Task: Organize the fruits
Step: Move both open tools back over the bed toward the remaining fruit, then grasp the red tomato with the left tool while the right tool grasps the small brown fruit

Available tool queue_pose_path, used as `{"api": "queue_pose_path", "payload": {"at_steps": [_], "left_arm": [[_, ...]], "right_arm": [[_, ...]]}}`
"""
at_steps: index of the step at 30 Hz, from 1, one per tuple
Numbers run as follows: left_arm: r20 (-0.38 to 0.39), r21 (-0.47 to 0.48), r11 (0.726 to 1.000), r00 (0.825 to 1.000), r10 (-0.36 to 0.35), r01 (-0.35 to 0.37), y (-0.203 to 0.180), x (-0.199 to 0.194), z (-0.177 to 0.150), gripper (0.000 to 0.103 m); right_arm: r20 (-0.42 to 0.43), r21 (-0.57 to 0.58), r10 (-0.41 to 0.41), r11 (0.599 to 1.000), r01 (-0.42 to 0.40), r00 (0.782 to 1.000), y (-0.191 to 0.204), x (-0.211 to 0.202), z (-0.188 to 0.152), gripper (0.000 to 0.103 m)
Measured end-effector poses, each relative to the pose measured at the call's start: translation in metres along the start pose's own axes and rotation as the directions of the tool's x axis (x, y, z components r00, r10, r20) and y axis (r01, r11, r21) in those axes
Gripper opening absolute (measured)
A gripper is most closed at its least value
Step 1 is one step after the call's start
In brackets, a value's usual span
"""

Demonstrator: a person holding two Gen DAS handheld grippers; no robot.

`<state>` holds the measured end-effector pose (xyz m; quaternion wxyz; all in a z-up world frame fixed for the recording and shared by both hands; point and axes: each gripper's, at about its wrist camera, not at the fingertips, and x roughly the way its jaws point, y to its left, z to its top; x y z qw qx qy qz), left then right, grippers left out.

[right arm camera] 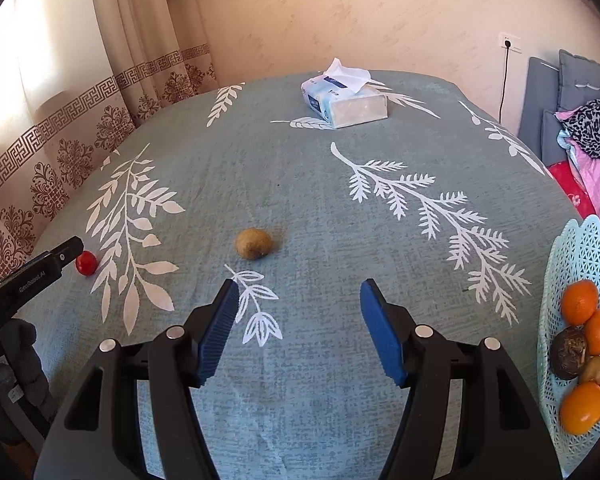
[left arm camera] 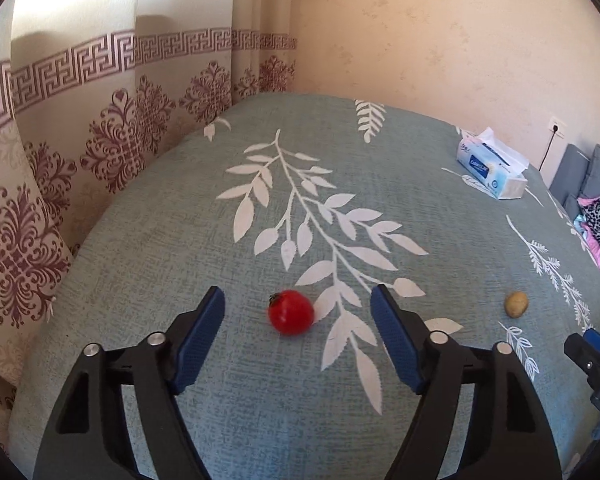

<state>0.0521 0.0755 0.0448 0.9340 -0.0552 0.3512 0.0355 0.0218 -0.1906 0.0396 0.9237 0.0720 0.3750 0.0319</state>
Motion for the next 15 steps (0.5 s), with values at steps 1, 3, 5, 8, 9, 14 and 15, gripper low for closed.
{"api": "queue_pose_path", "payload": {"at_steps": [1,3,5,8,9,14,15], "left_arm": [[-0.008,-0.007,1.000,1.000,-0.004,0.004,0.002,0.003,0.000,0.069],[-0.027,-0.018,1.000,1.000,-0.005,0.005,0.005,0.008,-0.002,0.063],[-0.033,-0.023,1.000,0.999,-0.003,0.002,0.006,0.011,-0.003,0.060],[-0.046,-0.022,1.000,0.999,0.006,-0.007,0.007,0.017,-0.005,0.054],[-0.058,-0.025,1.000,0.998,0.006,-0.007,0.007,0.021,-0.006,0.051],[-0.108,-0.068,0.997,0.994,-0.031,0.023,0.016,0.032,-0.007,0.037],[-0.107,-0.070,0.997,0.994,-0.036,0.029,0.016,0.032,-0.007,0.031]], "right_arm": [[0.000,-0.001,0.000,1.000,0.000,1.000,0.000,0.000,0.000,0.065],[-0.002,-0.001,0.004,1.000,-0.004,1.000,0.001,0.001,0.000,0.065],[-0.004,-0.002,0.005,1.000,-0.005,1.000,0.001,0.001,0.000,0.065],[-0.010,-0.006,0.008,1.000,-0.008,1.000,0.003,0.003,-0.001,0.065],[-0.011,-0.008,0.008,1.000,-0.008,1.000,0.004,0.004,-0.001,0.065],[-0.012,-0.019,0.011,1.000,-0.012,1.000,0.008,0.005,0.001,0.065],[-0.012,-0.021,0.012,1.000,-0.012,1.000,0.009,0.006,0.001,0.065]]}}
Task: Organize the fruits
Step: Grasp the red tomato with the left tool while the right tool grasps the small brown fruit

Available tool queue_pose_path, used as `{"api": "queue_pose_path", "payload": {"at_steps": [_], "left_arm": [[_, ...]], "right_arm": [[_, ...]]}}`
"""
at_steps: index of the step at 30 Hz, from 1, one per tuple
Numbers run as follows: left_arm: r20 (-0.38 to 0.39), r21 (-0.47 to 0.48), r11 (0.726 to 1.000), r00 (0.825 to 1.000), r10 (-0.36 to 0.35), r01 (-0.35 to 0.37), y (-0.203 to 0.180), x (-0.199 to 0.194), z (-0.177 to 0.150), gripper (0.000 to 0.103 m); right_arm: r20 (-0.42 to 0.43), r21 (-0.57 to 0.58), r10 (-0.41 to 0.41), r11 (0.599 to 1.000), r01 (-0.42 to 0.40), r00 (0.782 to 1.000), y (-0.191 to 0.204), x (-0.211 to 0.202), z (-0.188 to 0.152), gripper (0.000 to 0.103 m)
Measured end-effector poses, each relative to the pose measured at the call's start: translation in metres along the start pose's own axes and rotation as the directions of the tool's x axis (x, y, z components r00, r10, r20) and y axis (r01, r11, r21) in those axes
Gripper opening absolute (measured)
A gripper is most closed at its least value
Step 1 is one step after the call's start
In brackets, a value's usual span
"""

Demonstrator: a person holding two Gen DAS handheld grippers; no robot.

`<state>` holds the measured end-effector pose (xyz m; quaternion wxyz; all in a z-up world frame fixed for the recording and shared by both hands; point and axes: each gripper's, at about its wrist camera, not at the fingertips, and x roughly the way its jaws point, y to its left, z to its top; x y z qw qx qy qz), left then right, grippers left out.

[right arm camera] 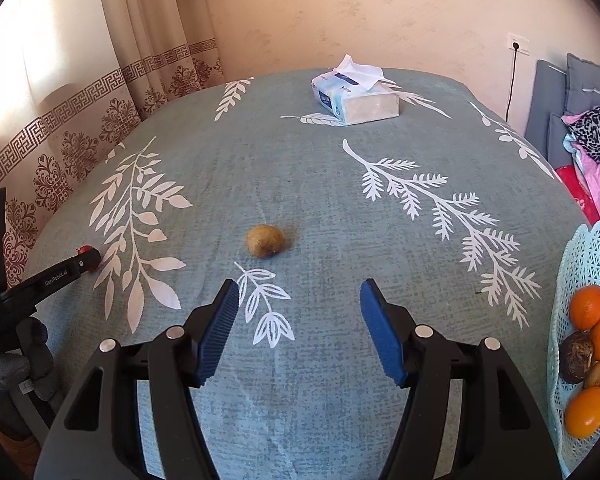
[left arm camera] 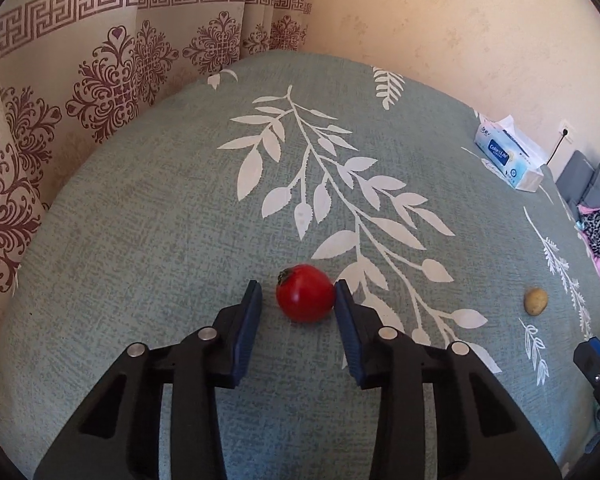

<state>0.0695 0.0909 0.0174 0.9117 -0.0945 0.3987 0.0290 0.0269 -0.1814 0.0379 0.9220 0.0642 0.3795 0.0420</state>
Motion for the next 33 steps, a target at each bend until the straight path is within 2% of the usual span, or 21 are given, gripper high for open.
{"api": "queue_pose_path", "payload": {"at_steps": [4,11,16,18,20,28,33], "left_arm": [[0.015,0.002,1.000,1.000,-0.023,0.023,-0.002,-0.004,-0.001,0.029],[0.093,0.023,1.000,0.996,-0.018,0.016,-0.010,-0.017,-0.002,0.029],[0.097,0.015,1.000,0.995,-0.016,0.015,-0.009,-0.016,-0.002,0.029],[0.094,0.008,1.000,0.995,-0.015,0.014,-0.008,-0.015,-0.002,0.029],[0.095,0.005,1.000,0.995,-0.014,0.013,-0.007,-0.015,-0.003,0.029],[0.099,0.024,1.000,0.995,-0.003,0.000,-0.012,-0.014,-0.004,0.029],[0.100,0.026,1.000,0.995,-0.002,0.000,-0.012,-0.014,-0.004,0.029]], "right_arm": [[-0.015,0.013,0.026,1.000,-0.026,1.000,0.001,0.005,0.004,0.065],[-0.037,0.000,0.039,0.999,-0.039,0.999,0.006,0.022,0.015,0.065],[-0.070,-0.010,0.048,0.999,-0.049,0.996,0.009,0.045,0.025,0.065],[-0.078,-0.016,0.042,0.999,-0.044,0.996,0.010,0.053,0.028,0.062],[-0.094,-0.022,0.045,0.999,-0.047,0.995,0.012,0.062,0.031,0.053],[-0.114,-0.031,0.061,0.997,-0.065,0.992,0.014,0.077,0.035,0.030],[-0.112,-0.022,0.072,0.997,-0.075,0.991,0.013,0.072,0.033,0.029]]}}
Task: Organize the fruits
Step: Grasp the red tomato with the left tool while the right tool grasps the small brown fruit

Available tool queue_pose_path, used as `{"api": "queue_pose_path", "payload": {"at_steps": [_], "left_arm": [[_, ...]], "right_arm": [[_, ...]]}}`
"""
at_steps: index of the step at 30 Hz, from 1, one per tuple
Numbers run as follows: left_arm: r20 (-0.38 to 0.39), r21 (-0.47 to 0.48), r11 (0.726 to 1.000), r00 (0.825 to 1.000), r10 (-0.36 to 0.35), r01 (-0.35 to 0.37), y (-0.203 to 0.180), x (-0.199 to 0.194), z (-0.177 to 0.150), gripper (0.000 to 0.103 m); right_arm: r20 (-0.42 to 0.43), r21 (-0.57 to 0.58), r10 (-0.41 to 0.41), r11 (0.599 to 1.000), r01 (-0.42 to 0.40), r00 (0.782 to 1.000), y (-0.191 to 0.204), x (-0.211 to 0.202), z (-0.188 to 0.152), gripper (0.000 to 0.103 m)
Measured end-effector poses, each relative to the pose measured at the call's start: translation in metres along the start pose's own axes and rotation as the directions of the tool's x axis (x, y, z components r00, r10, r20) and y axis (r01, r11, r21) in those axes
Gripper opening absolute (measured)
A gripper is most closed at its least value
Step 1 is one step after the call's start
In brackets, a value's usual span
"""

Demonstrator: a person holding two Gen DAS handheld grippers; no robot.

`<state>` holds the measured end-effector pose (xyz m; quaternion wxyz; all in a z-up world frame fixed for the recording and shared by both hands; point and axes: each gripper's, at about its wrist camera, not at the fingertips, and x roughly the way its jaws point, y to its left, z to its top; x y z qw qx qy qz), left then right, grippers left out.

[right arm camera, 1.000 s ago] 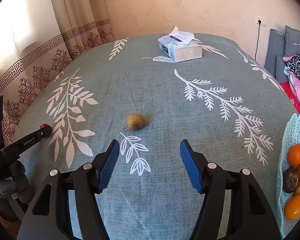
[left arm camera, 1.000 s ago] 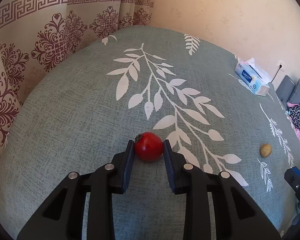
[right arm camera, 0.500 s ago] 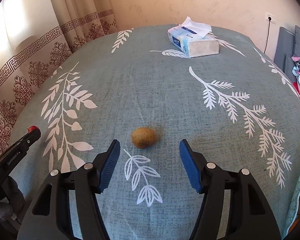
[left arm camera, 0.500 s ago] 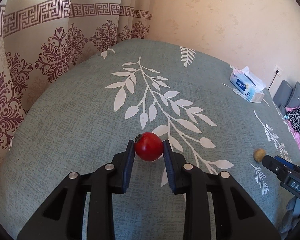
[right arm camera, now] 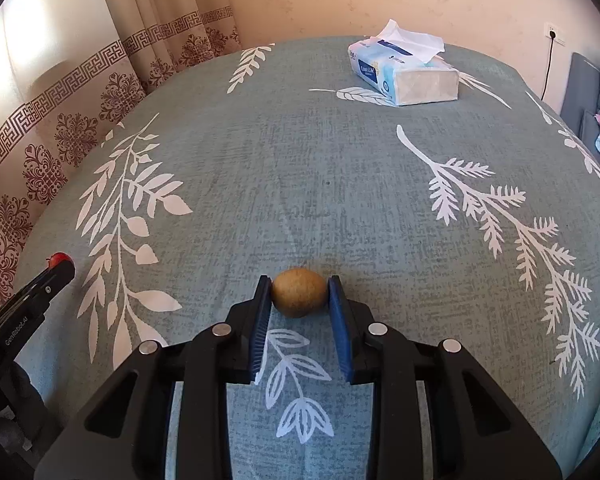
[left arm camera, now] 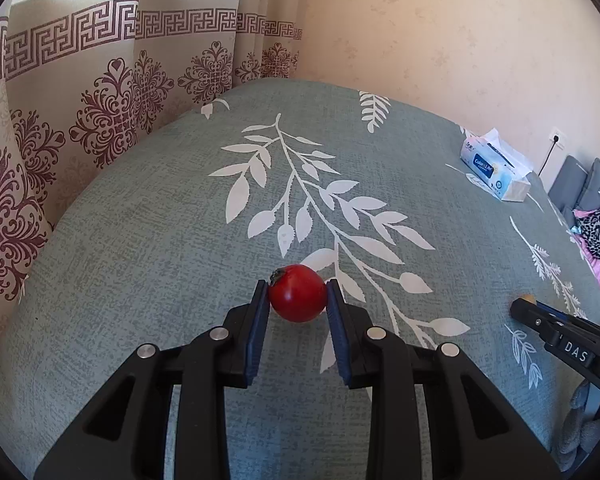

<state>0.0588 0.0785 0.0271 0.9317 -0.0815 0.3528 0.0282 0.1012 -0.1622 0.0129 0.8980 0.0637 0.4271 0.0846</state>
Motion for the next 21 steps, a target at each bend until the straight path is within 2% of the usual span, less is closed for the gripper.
{"api": "queue_pose_path", "payload": {"at_steps": [12,21], "left_arm": [[0.019,0.022,1.000,1.000,0.003,-0.003,-0.006,-0.008,-0.001,0.029],[0.007,0.101,0.995,1.000,-0.027,0.026,-0.040,-0.023,-0.013,0.029]], "right_arm": [[0.049,0.017,0.012,1.000,-0.013,0.999,-0.010,-0.047,-0.020,0.029],[0.085,0.028,0.022,0.999,-0.025,0.996,-0.023,-0.082,-0.036,0.030]]}}
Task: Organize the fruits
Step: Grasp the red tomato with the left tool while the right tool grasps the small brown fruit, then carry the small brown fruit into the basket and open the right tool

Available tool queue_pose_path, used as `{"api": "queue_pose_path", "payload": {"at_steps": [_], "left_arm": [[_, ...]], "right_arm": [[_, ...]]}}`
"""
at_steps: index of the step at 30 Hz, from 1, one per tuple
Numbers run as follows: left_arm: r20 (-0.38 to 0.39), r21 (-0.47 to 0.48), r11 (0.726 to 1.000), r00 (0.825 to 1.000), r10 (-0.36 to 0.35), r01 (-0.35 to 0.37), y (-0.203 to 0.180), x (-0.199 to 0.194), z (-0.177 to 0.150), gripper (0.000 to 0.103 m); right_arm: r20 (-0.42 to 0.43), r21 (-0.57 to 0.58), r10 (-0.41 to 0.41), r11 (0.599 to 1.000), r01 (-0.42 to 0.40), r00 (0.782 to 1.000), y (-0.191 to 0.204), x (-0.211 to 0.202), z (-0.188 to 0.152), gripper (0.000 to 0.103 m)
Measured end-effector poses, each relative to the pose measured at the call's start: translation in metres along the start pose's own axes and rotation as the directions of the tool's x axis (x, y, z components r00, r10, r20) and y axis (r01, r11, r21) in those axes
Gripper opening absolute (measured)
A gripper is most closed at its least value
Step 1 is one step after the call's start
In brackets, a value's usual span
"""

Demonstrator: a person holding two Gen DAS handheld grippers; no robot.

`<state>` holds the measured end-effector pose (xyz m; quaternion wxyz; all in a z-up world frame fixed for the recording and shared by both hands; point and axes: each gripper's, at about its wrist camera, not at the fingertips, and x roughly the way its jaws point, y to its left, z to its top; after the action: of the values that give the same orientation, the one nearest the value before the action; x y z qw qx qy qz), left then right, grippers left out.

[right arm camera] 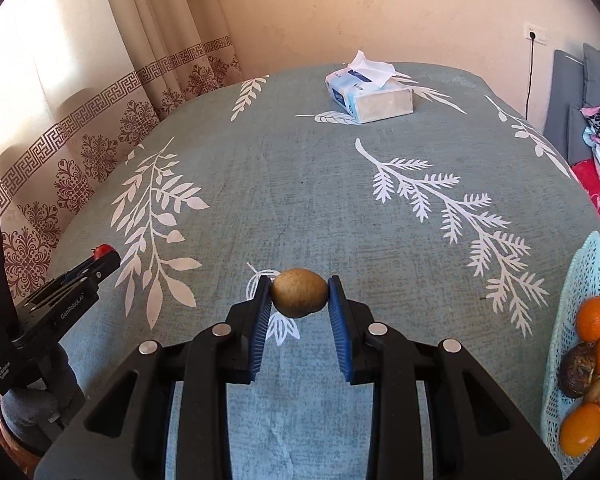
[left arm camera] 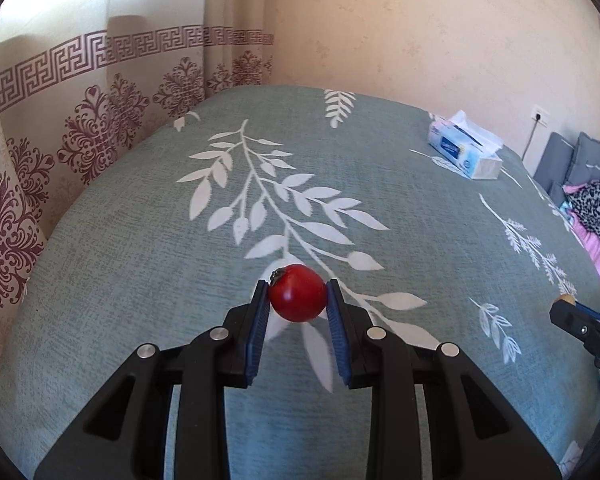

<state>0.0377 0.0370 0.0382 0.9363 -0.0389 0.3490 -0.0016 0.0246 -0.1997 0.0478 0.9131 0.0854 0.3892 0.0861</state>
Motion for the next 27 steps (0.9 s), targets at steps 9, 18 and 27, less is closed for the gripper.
{"api": "queue_pose_path", "payload": {"at_steps": [9,18,27], "left_arm": [[0.009,0.099,0.993,0.998,-0.063,0.062,-0.048,-0.018,-0.006,0.029],[0.025,0.203,0.972,0.991,-0.128,0.120,-0.100,-0.040,-0.015,0.029],[0.020,0.303,0.936,0.981,-0.192,0.177,-0.151,-0.059,-0.028,0.029]], "right_arm": [[0.052,0.035,-0.004,0.999,0.003,0.999,-0.021,-0.036,-0.010,0.030],[0.122,0.091,-0.036,0.996,0.025,0.992,-0.054,-0.075,-0.019,0.030],[0.188,0.168,-0.123,0.982,0.092,0.974,-0.101,-0.120,-0.038,0.030]]}}
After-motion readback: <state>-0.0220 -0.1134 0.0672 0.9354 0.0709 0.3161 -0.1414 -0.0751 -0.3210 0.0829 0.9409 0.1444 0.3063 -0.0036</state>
